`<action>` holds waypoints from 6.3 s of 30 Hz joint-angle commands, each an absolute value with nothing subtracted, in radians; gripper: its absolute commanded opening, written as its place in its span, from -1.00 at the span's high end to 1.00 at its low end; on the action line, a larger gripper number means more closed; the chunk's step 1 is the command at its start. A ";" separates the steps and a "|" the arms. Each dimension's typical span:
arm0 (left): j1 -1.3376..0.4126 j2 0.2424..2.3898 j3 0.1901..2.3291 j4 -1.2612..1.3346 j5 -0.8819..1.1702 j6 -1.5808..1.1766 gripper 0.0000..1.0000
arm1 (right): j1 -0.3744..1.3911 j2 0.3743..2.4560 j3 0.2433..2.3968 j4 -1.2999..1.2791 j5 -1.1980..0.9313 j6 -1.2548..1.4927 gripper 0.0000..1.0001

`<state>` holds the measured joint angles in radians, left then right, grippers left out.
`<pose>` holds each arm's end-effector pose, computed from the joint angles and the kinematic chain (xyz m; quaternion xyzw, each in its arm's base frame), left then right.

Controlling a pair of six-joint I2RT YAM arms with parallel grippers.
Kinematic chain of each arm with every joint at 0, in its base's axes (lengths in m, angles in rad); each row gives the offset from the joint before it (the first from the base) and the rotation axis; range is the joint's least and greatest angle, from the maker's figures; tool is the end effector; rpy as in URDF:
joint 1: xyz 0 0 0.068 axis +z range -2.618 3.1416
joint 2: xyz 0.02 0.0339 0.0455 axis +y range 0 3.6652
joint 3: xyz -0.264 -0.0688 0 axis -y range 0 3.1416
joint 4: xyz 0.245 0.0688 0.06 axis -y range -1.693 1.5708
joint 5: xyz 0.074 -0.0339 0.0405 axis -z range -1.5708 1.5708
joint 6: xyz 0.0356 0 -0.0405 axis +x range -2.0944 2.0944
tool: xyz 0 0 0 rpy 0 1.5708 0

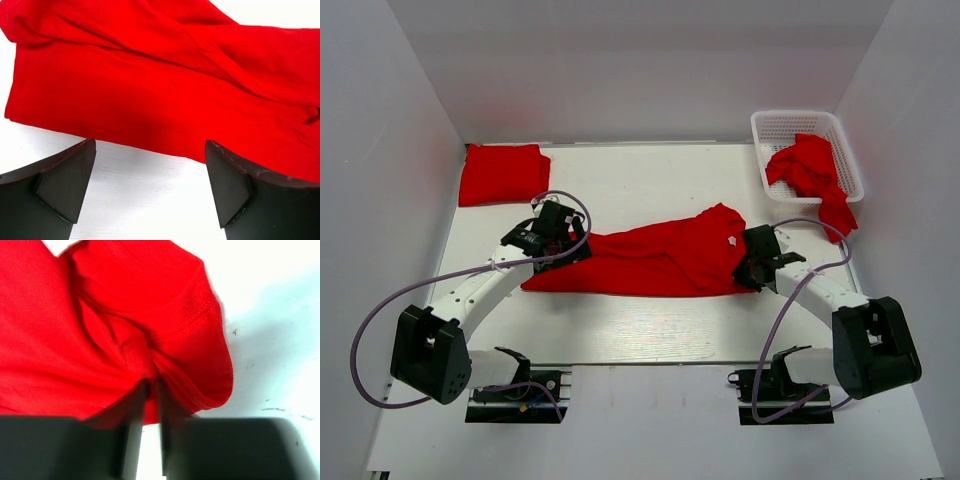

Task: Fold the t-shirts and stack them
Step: Fold the other side of the tshirt into a rectangle

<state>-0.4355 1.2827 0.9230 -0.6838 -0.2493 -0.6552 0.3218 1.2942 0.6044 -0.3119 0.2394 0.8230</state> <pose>0.2304 -0.0975 0.2428 -0.1372 0.9486 -0.0315 0.2833 0.2243 0.0659 0.1664 0.2688 0.9148 0.0546 0.2964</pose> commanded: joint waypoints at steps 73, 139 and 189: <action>-0.014 1.388 0.767 -0.236 0.032 0.034 -0.89 | 0.406 1.624 1.017 -0.451 0.134 0.569 -0.81; -0.015 1.537 0.998 0.006 -0.193 0.120 1.00 | 0.400 1.764 1.003 -0.370 0.181 0.652 -0.81; -0.006 1.487 0.782 -0.281 -0.282 -0.241 -0.74 | 0.373 1.799 0.965 -0.379 0.110 0.669 -0.81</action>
<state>-0.0093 1.5211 0.7471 -0.2226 -0.2924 -0.2008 0.3790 1.7210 1.0229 -0.3847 0.1532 0.6720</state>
